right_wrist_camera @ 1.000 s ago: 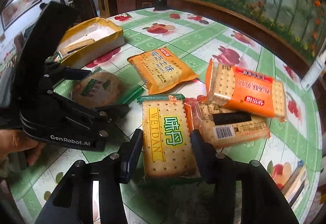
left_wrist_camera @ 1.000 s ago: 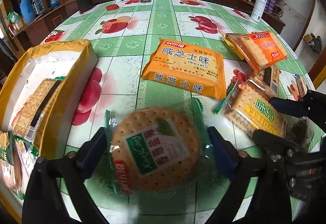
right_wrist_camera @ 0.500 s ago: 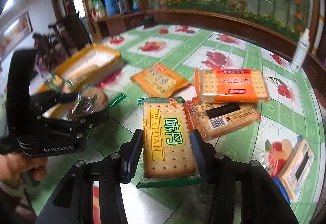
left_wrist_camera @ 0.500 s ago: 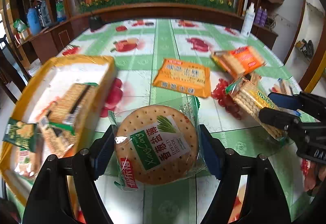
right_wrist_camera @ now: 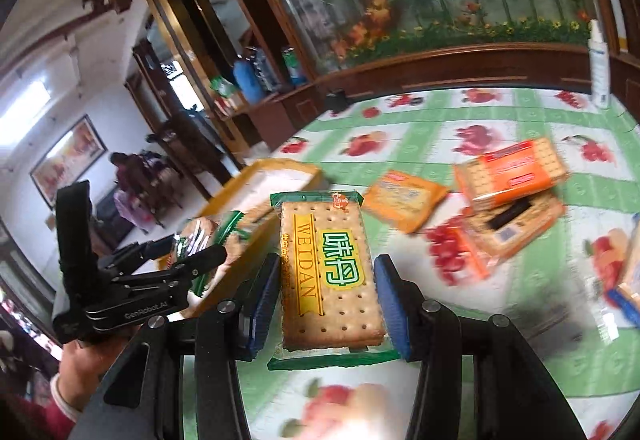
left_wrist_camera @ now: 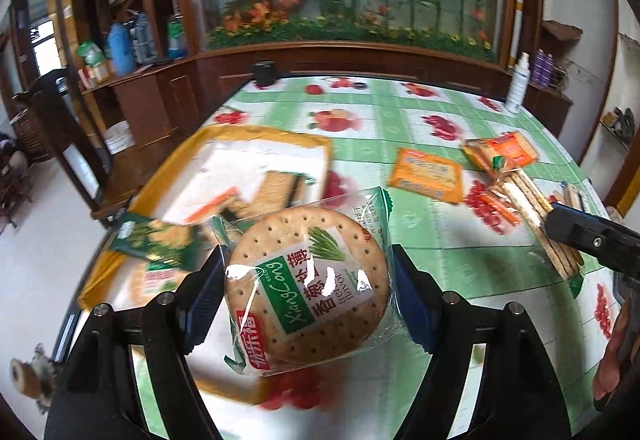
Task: Organize snacks
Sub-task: 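Carry both packs over the white tray and release them inside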
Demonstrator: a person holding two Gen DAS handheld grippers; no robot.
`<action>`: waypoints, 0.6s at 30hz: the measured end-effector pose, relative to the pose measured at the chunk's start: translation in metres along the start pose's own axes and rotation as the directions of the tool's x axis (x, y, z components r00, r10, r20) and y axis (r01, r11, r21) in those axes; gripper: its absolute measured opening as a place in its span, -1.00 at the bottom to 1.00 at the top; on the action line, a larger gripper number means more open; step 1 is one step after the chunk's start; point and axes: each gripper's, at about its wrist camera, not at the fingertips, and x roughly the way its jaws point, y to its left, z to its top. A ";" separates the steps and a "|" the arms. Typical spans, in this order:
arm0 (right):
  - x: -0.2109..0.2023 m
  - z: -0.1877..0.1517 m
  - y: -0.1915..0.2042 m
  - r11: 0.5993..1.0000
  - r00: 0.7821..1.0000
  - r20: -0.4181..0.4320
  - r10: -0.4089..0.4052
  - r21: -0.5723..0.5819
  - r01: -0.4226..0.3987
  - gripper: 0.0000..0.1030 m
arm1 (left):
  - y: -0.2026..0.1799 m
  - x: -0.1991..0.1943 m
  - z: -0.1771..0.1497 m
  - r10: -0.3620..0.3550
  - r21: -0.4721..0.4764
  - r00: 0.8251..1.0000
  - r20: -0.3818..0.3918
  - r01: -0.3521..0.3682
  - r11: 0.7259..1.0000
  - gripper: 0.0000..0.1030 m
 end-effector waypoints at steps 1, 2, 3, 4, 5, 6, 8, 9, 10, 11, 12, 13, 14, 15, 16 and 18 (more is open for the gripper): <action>0.004 -0.001 0.007 1.000 1.000 0.002 0.024 0.008 -0.024 -0.06 | 0.005 -0.001 -0.002 0.008 -0.007 1.000 0.001 -0.008 1.000 0.50; 0.007 -0.003 0.013 0.999 0.999 0.000 0.039 0.011 -0.039 -0.06 | 0.012 -0.002 -0.004 0.016 -0.017 1.000 -0.001 -0.016 1.000 0.50; 0.011 -0.003 0.018 0.999 0.999 -0.003 0.051 0.011 -0.051 -0.06 | 0.017 -0.003 -0.006 0.023 -0.027 1.000 -0.001 -0.023 0.999 0.50; 0.015 -0.005 0.023 0.998 0.998 -0.006 0.063 0.012 -0.063 -0.06 | 0.024 -0.004 -0.008 0.030 -0.037 1.000 -0.001 -0.030 0.999 0.50; 0.018 -0.006 0.028 0.997 0.998 -0.008 0.070 0.011 -0.070 -0.06 | 0.030 -0.005 -0.010 0.038 -0.047 0.999 -0.003 -0.038 0.998 0.50; 0.024 -0.007 0.035 0.997 0.997 -0.013 0.081 0.010 -0.081 -0.06 | 0.036 -0.005 -0.011 0.045 -0.055 0.999 -0.004 -0.045 0.997 0.50; 0.032 -0.009 0.046 0.996 0.995 -0.024 0.094 0.005 -0.093 -0.06 | 0.046 -0.007 -0.014 0.057 -0.071 0.998 -0.002 -0.057 0.996 0.50; 0.037 -0.010 0.051 0.995 0.995 -0.030 0.099 0.003 -0.099 -0.06 | 0.051 -0.007 -0.014 0.062 -0.077 0.998 -0.002 -0.062 0.995 0.50; 0.040 -0.010 0.055 0.995 0.994 -0.035 0.102 0.001 -0.103 -0.06 | 0.055 -0.007 -0.015 0.068 -0.082 0.998 -0.003 -0.068 0.994 0.50; 0.042 -0.011 0.058 0.994 0.994 -0.039 0.106 0.000 -0.106 -0.06 | 0.059 -0.007 -0.016 0.071 -0.087 0.997 -0.004 -0.072 0.994 0.50; 0.047 -0.011 0.062 0.994 0.992 -0.046 0.114 0.002 -0.114 -0.06 | 0.064 -0.007 -0.017 0.073 -0.094 0.997 -0.004 -0.073 0.993 0.50; 0.050 -0.012 0.065 0.993 0.992 -0.051 0.119 0.002 -0.119 -0.06 | 0.068 -0.006 -0.018 0.076 -0.102 0.997 -0.006 -0.076 0.992 0.50; 0.054 -0.012 0.069 0.993 0.991 -0.056 0.121 -0.001 -0.121 -0.06 | 0.072 -0.006 -0.019 0.078 -0.105 0.997 -0.007 -0.078 0.991 0.50; 0.056 -0.012 0.070 0.993 0.991 -0.058 0.121 -0.003 -0.121 -0.06 | 0.075 -0.005 -0.019 0.080 -0.110 0.997 -0.009 -0.081 0.991 0.50; 0.060 -0.012 0.074 0.992 0.990 -0.063 0.123 -0.005 -0.124 -0.06 | 0.078 -0.005 -0.020 0.082 -0.116 0.997 -0.011 -0.083 0.990 0.50; 0.067 -0.011 0.079 0.991 0.989 -0.069 0.131 -0.004 -0.132 -0.06 | 0.085 -0.002 -0.020 0.085 -0.124 0.996 -0.016 -0.086 0.989 0.50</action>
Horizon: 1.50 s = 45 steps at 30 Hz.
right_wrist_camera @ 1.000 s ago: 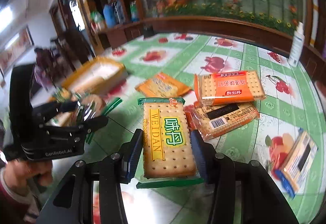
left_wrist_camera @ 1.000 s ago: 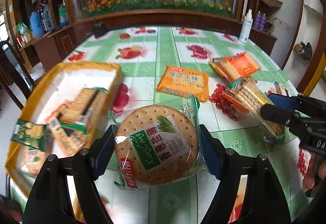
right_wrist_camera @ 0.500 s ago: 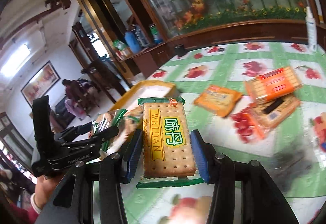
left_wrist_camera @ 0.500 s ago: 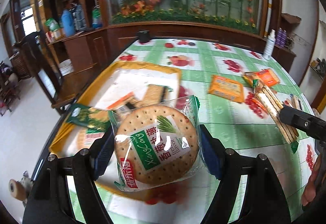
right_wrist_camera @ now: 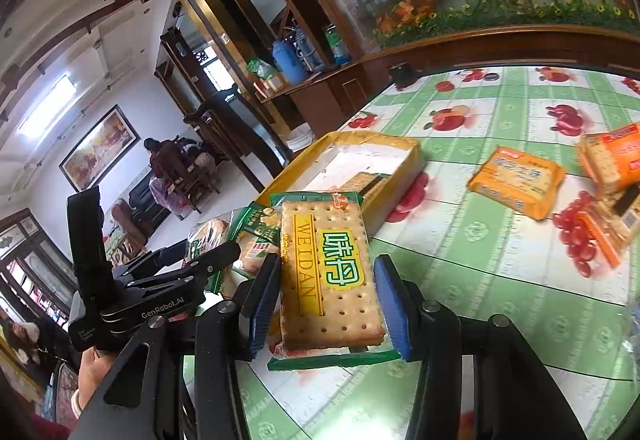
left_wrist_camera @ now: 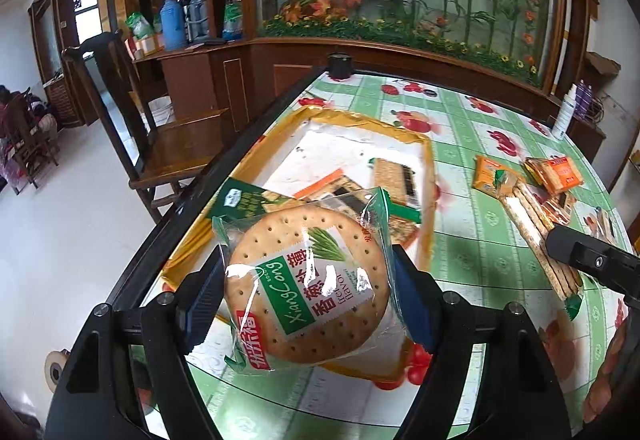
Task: Organize snacks
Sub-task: 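Carry both packs over the white tray and release them inside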
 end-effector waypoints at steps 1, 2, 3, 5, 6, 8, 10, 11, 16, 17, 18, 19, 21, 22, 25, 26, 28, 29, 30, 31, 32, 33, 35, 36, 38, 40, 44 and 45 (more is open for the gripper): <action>0.002 0.001 0.001 1.000 1.000 -0.002 0.003 0.000 -0.003 -0.06 | 0.003 0.003 0.000 0.004 -0.005 1.000 -0.004 -0.004 1.000 0.50; 0.006 0.003 0.003 1.000 1.000 -0.005 0.007 0.001 -0.007 -0.06 | 0.005 0.004 0.000 0.006 -0.008 1.000 -0.007 -0.006 1.000 0.50; 0.011 0.004 0.003 1.000 1.000 -0.010 0.012 0.002 -0.012 -0.06 | 0.008 0.006 -0.001 0.008 -0.012 1.000 -0.010 -0.008 1.000 0.50; 0.021 0.008 0.005 1.000 1.000 -0.016 0.019 0.008 -0.019 -0.06 | 0.012 0.012 -0.001 0.014 -0.021 1.000 -0.022 -0.014 1.000 0.51; 0.030 0.011 0.005 0.999 0.999 -0.025 0.031 0.016 -0.030 -0.06 | 0.014 0.015 -0.002 0.015 -0.024 1.000 -0.027 -0.015 1.000 0.51; 0.040 0.015 0.007 0.999 0.999 -0.031 0.033 0.027 -0.032 -0.06 | 0.017 0.021 -0.001 0.015 -0.027 0.999 -0.042 -0.016 1.000 0.51; 0.055 0.021 0.008 0.999 0.999 -0.036 0.024 0.030 -0.023 -0.06 | 0.018 0.029 0.001 0.018 -0.027 0.998 -0.056 -0.019 0.999 0.51; 0.060 0.024 0.009 0.999 0.999 -0.036 0.023 0.032 -0.022 -0.06 | 0.019 0.032 0.002 0.016 -0.027 0.998 -0.060 -0.017 0.999 0.51; 0.097 0.050 0.018 1.000 0.999 -0.037 -0.023 0.001 0.023 -0.06 | 0.018 0.050 0.010 0.019 -0.022 0.996 -0.086 -0.021 1.000 0.51; 0.104 0.055 0.020 0.999 0.999 -0.039 -0.033 -0.007 0.032 -0.06 | 0.017 0.054 0.011 0.021 -0.020 0.995 -0.093 -0.023 1.000 0.51; 0.115 0.060 0.021 0.999 0.998 -0.047 -0.043 -0.016 0.042 -0.06 | 0.017 0.058 0.012 0.024 -0.018 0.995 -0.098 -0.026 0.999 0.51; 0.123 0.064 0.022 0.998 0.997 -0.053 -0.053 -0.024 0.051 -0.06 | 0.016 0.062 0.012 0.033 -0.012 0.994 -0.105 -0.034 0.999 0.51; 0.139 0.068 0.023 0.996 0.995 -0.060 -0.080 -0.043 0.078 -0.06 | 0.015 0.067 0.013 0.040 -0.005 0.993 -0.115 -0.041 0.999 0.51; 0.146 0.070 0.023 0.995 0.994 -0.064 -0.092 -0.048 0.089 -0.06 | 0.015 0.069 0.012 0.044 -0.004 0.992 -0.117 -0.045 0.999 0.51; 0.163 0.074 0.019 0.992 0.990 -0.081 -0.114 -0.055 0.110 -0.05 | 0.016 0.074 0.013 0.069 0.006 0.990 -0.126 -0.069 0.998 0.51; 0.167 0.073 0.018 0.992 0.989 -0.085 -0.118 -0.057 0.113 -0.05 | 0.016 0.074 0.013 0.074 0.008 0.989 -0.124 -0.074 0.997 0.52; 0.173 0.073 0.014 0.992 0.988 -0.094 -0.122 -0.056 0.117 -0.06 | 0.016 0.074 0.014 0.086 0.008 0.989 -0.120 -0.086 0.996 0.56; 0.175 0.073 0.013 0.991 0.988 -0.093 -0.123 -0.056 0.118 -0.06 | 0.015 0.075 0.014 0.095 0.010 0.988 -0.122 -0.095 0.995 0.59; 0.176 0.073 0.013 0.991 0.988 -0.090 -0.125 -0.057 0.121 -0.05 | 0.015 0.077 0.014 0.097 0.011 0.987 -0.127 -0.096 0.995 0.61; 0.177 0.074 0.012 0.991 0.988 -0.090 -0.125 -0.057 0.120 -0.03 | 0.016 0.078 0.013 0.095 0.005 0.986 -0.138 -0.095 0.995 0.64; 0.177 0.074 0.012 0.992 0.988 -0.092 -0.123 -0.053 0.118 -0.01 | 0.017 0.080 0.013 0.092 -0.002 0.985 -0.143 -0.094 0.996 0.64; 0.177 0.074 0.011 0.991 0.988 -0.092 -0.126 -0.053 0.121 -0.01 | 0.018 0.079 0.013 0.087 -0.014 0.986 -0.144 -0.090 0.996 0.65; 0.176 0.075 0.011 0.991 0.988 -0.088 -0.128 -0.051 0.124 0.13 | 0.020 0.078 0.014 0.077 -0.030 0.986 -0.150 -0.083 0.996 0.67; 0.174 0.075 0.010 0.992 0.989 -0.083 -0.123 -0.045 0.120 0.25 | 0.020 0.078 0.015 0.077 -0.031 0.985 -0.153 -0.083 0.996 0.68; 0.165 0.074 0.006 0.992 0.990 -0.066 -0.125 -0.025 0.124 0.38 | 0.019 0.075 0.015 0.089 -0.023 0.984 -0.153 -0.093 0.995 0.70; 0.154 0.074 0.004 0.993 0.992 -0.050 -0.115 -0.006 0.115 0.44 | 0.017 0.072 0.014 0.106 -0.017 0.984 -0.146 -0.110 0.994 0.70; 0.120 0.071 0.002 0.995 0.995 -0.003 -0.103 0.011 0.103 0.46 | 0.010 0.059 0.010 0.117 -0.012 0.987 -0.110 -0.119 0.993 0.70; 0.106 0.068 0.001 0.994 0.994 0.017 -0.110 0.014 0.110 0.50 | 0.008 0.055 0.009 0.124 -0.007 0.988 -0.097 -0.125 0.992 0.70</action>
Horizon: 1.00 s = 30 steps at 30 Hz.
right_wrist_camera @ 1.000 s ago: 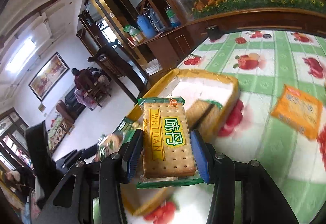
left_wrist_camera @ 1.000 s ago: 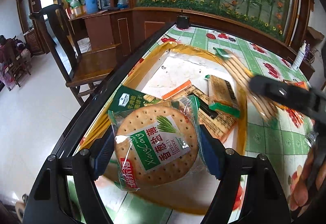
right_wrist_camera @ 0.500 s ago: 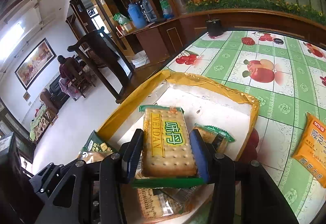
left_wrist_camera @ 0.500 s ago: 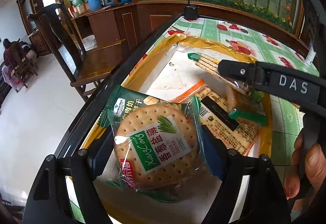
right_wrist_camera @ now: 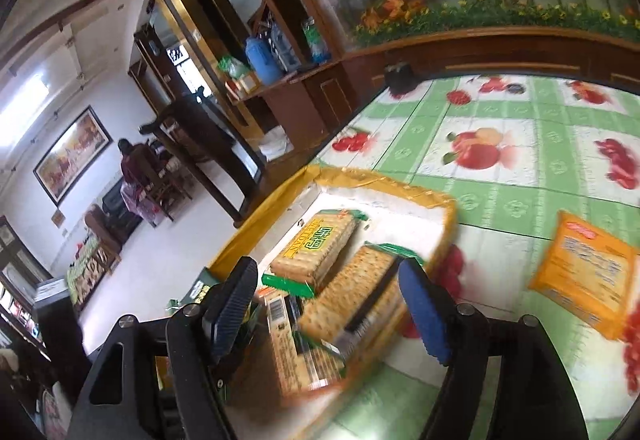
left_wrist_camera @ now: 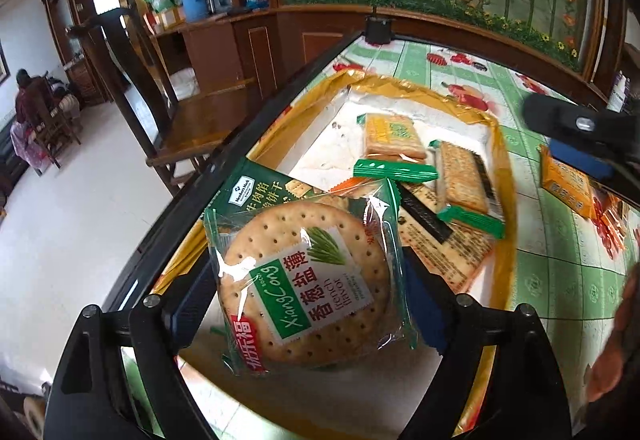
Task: Organize snacks
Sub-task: 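Carry both packs over the white tray and release them inside, then reach right tool to the white-and-blue pack and grasp it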
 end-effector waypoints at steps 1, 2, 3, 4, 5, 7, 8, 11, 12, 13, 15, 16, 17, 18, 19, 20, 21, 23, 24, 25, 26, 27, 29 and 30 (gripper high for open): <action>-0.008 -0.001 -0.002 1.000 1.000 0.012 -0.004 0.003 0.004 0.52 | -0.001 -0.005 -0.001 0.005 0.003 1.000 0.014 -0.005 1.000 0.70; -0.022 -0.004 -0.006 1.000 1.000 0.031 -0.005 0.011 0.005 0.54 | -0.004 -0.010 -0.003 0.010 0.005 0.999 0.030 -0.010 1.000 0.70; -0.033 -0.007 -0.009 1.000 0.999 0.045 -0.006 0.019 0.005 0.54 | -0.005 -0.014 -0.004 0.012 0.005 0.999 0.041 -0.012 1.000 0.71; -0.042 -0.009 -0.012 1.000 0.998 0.056 -0.008 0.026 0.007 0.55 | -0.008 -0.020 -0.004 0.007 0.006 0.999 0.053 -0.008 1.000 0.71; -0.055 -0.014 -0.016 0.999 0.997 0.070 -0.014 0.034 0.011 0.55 | -0.009 -0.023 -0.004 0.002 0.006 0.998 0.061 -0.002 1.000 0.71; -0.078 -0.021 -0.023 0.999 0.995 0.094 -0.030 0.037 0.026 0.56 | -0.013 -0.029 -0.004 -0.001 0.012 0.997 0.073 0.000 1.000 0.72; -0.086 -0.024 -0.025 0.999 0.994 0.101 -0.039 0.039 0.035 0.58 | -0.017 -0.033 -0.004 -0.005 0.019 0.997 0.079 0.003 1.000 0.72; -0.117 -0.040 -0.038 0.996 0.989 0.124 -0.076 0.047 0.071 0.63 | -0.026 -0.041 -0.003 -0.029 0.026 0.996 0.089 0.027 0.999 0.73; -0.127 -0.046 -0.044 0.995 0.987 0.130 -0.093 0.053 0.087 0.63 | -0.029 -0.044 -0.002 -0.037 0.028 0.995 0.094 0.035 0.999 0.73; -0.139 -0.053 -0.051 0.993 0.984 0.137 -0.112 0.061 0.104 0.64 | -0.033 -0.047 -0.002 -0.044 0.032 0.994 0.099 0.041 0.999 0.73; -0.155 -0.064 -0.063 0.986 0.978 0.139 -0.154 0.080 0.144 0.64 | -0.043 -0.053 -0.002 -0.070 0.045 0.992 0.108 0.065 0.997 0.74; -0.166 -0.071 -0.071 0.982 0.974 0.141 -0.179 0.089 0.168 0.64 | -0.048 -0.057 -0.002 -0.085 0.050 0.990 0.113 0.080 0.996 0.74; -0.174 -0.076 -0.078 0.978 0.970 0.142 -0.199 0.097 0.187 0.64 | -0.054 -0.060 -0.002 -0.111 0.056 0.987 0.119 0.105 0.993 0.74; -0.184 -0.083 -0.087 0.971 0.963 0.141 -0.229 0.109 0.214 0.65 | -0.059 -0.063 -0.001 -0.135 0.060 0.983 0.124 0.129 0.990 0.74; -0.194 -0.090 -0.096 0.963 0.957 0.137 -0.256 0.123 0.240 0.65 | -0.065 -0.066 0.000 -0.162 0.067 0.978 0.130 0.154 0.986 0.74; -0.200 -0.094 -0.102 0.959 0.954 0.136 -0.269 0.134 0.251 0.65 | -0.071 -0.068 0.000 -0.177 0.074 0.976 0.131 0.168 0.983 0.74; -0.207 -0.099 -0.111 0.952 0.949 0.133 -0.285 0.151 0.265 0.65 | -0.078 -0.070 0.000 -0.197 0.084 0.972 0.130 0.187 0.979 0.74; -0.219 -0.108 -0.128 0.940 0.940 0.124 -0.317 0.176 0.293 0.65 | -0.093 -0.074 0.000 -0.233 0.106 0.964 0.127 0.221 0.970 0.74; -0.226 -0.113 -0.137 0.931 0.934 0.117 -0.337 0.187 0.312 0.65 | -0.100 -0.075 0.000 -0.244 0.119 0.962 0.122 0.229 0.966 0.74; -0.230 -0.116 -0.142 0.926 0.930 0.116 -0.349 0.191 0.324 0.65 | -0.107 -0.076 0.000 -0.252 0.132 0.961 0.117 0.236 0.963 0.74; -0.234 -0.118 -0.146 0.921 0.924 0.114 -0.364 0.194 0.339 0.65 | -0.115 -0.076 0.000 -0.269 0.145 0.957 0.107 0.253 0.956 0.74; -0.239 -0.121 -0.151 0.915 0.919 0.110 -0.380 0.194 0.355 0.65 | -0.120 -0.075 -0.001 -0.284 0.150 0.954 0.095 0.268 0.952 0.74; -0.244 -0.125 -0.162 0.903 0.910 0.096 -0.403 0.203 0.378 0.66 | -0.134 -0.069 -0.002 -0.316 0.156 0.947 0.056 0.305 0.940 0.74; -0.247 -0.127 -0.167 0.898 0.907 0.091 -0.412 0.210 0.387 0.67 | -0.141 -0.067 -0.002 -0.327 0.158 0.944 0.043 0.317 0.935 0.74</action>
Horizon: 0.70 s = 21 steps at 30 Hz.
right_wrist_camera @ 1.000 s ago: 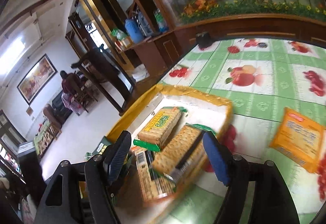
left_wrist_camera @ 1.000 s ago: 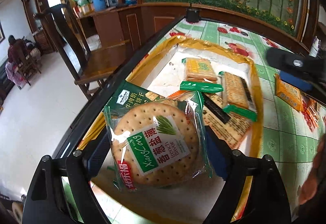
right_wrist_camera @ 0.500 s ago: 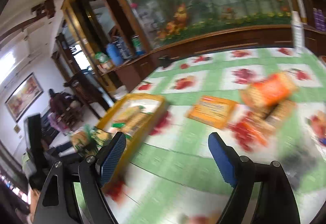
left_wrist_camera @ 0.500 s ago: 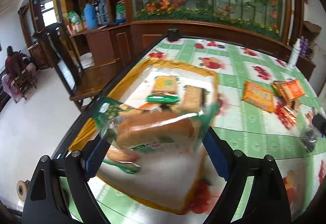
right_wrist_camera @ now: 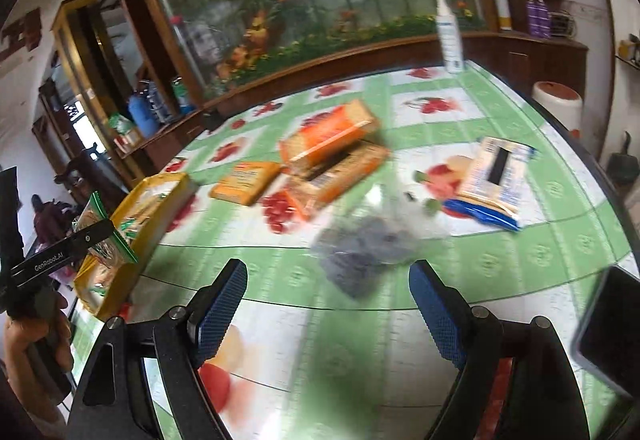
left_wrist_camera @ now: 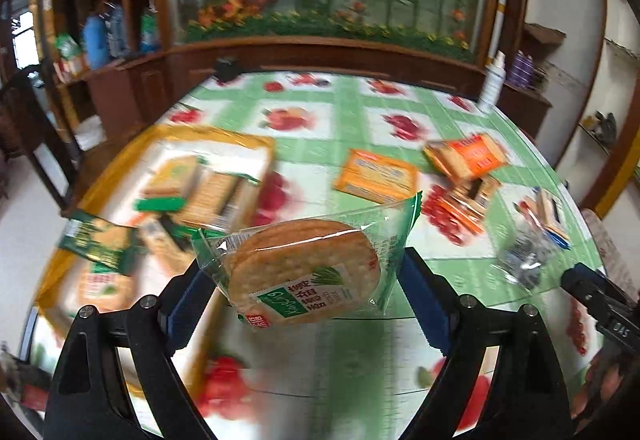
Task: Organize snacks
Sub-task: 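Reach right tool to the white-and-blue pack and grasp it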
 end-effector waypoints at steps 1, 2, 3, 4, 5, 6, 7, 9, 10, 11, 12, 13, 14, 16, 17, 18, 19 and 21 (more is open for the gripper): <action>0.002 0.001 -0.002 1.000 1.000 -0.008 -0.012 0.004 0.012 0.68 | -0.005 0.004 -0.001 -0.014 0.004 1.000 -0.012 0.014 1.000 0.74; 0.005 0.001 -0.006 1.000 0.999 -0.019 -0.027 0.010 0.027 0.68 | -0.013 0.009 -0.002 -0.032 0.011 0.999 -0.029 0.032 0.999 0.74; 0.007 0.002 -0.007 0.999 0.999 -0.025 -0.031 0.013 0.031 0.68 | -0.018 0.012 -0.004 -0.045 0.018 0.998 -0.041 0.046 0.999 0.74; 0.008 0.002 -0.010 1.000 0.999 -0.030 -0.027 0.012 0.027 0.68 | -0.023 0.015 -0.004 -0.062 0.024 0.997 -0.050 0.064 0.998 0.74; 0.009 0.002 -0.011 1.000 0.999 -0.032 -0.025 0.012 0.026 0.68 | -0.029 0.018 -0.005 -0.088 0.029 0.994 -0.065 0.090 0.996 0.74; 0.009 0.002 -0.013 1.000 0.999 -0.034 -0.027 0.010 0.027 0.68 | -0.035 0.021 -0.004 -0.109 0.030 0.991 -0.077 0.112 0.993 0.74; 0.008 0.004 -0.016 0.999 0.999 -0.034 -0.033 0.007 0.034 0.68 | -0.041 0.023 -0.004 -0.134 0.032 0.987 -0.088 0.137 0.990 0.74; 0.003 0.008 -0.023 0.998 0.998 -0.016 -0.065 0.015 0.066 0.68 | -0.060 0.026 -0.002 -0.200 0.047 0.974 -0.107 0.206 0.978 0.74; -0.001 0.012 -0.029 0.995 0.996 -0.004 -0.090 0.030 0.090 0.69 | -0.073 0.027 0.000 -0.232 0.060 0.966 -0.110 0.240 0.969 0.74; -0.002 0.016 -0.036 0.991 0.993 0.002 -0.121 0.050 0.121 0.74 | -0.090 0.028 0.003 -0.266 0.089 0.957 -0.114 0.276 0.957 0.74; -0.004 0.023 -0.045 0.983 0.987 0.000 -0.164 0.083 0.163 0.83 | -0.103 0.028 0.004 -0.287 0.119 0.950 -0.120 0.301 0.946 0.74; -0.003 0.033 -0.060 0.966 0.976 -0.015 -0.216 0.138 0.216 0.86 | -0.117 0.029 0.005 -0.307 0.153 0.943 -0.129 0.325 0.933 0.74; -0.003 0.039 -0.069 0.956 0.971 -0.019 -0.237 0.171 0.236 0.87 | -0.133 0.029 0.006 -0.319 0.192 0.938 -0.135 0.340 0.921 0.74; 0.007 0.055 -0.094 0.919 0.952 -0.062 -0.300 0.250 0.306 0.88 | -0.160 0.031 0.008 -0.322 0.260 0.938 -0.128 0.345 0.902 0.74; 0.015 0.060 -0.102 0.908 0.944 -0.097 -0.315 0.259 0.329 0.88 | -0.168 0.032 0.010 -0.317 0.279 0.940 -0.127 0.341 0.898 0.74; 0.025 0.064 -0.110 0.903 0.940 -0.129 -0.315 0.265 0.339 0.88 | -0.176 0.036 0.011 -0.313 0.296 0.941 -0.129 0.338 0.893 0.74; 0.033 0.067 -0.115 0.900 0.939 -0.147 -0.311 0.270 0.341 0.88 | -0.181 0.038 0.012 -0.312 0.303 0.941 -0.133 0.338 0.891 0.74; 0.048 0.072 -0.121 0.896 0.928 -0.185 -0.325 0.255 0.364 0.89 | -0.193 0.044 0.014 -0.322 0.328 0.933 -0.162 0.359 0.874 0.74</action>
